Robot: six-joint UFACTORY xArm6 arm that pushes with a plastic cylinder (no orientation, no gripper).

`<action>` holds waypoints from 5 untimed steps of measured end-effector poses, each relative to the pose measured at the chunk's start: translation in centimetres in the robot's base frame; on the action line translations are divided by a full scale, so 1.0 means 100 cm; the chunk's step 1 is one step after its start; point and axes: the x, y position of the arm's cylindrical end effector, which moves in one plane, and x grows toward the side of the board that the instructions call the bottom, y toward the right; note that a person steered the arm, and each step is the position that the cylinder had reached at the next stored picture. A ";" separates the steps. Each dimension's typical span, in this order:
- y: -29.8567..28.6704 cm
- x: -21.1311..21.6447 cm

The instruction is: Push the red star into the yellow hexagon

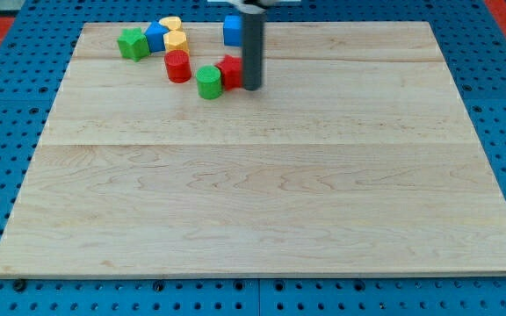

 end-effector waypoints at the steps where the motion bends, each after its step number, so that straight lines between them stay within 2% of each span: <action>1: -0.067 -0.029; 2: -0.072 -0.030; 3: -0.028 -0.001; 4: 0.006 -0.006; 5: -0.006 -0.030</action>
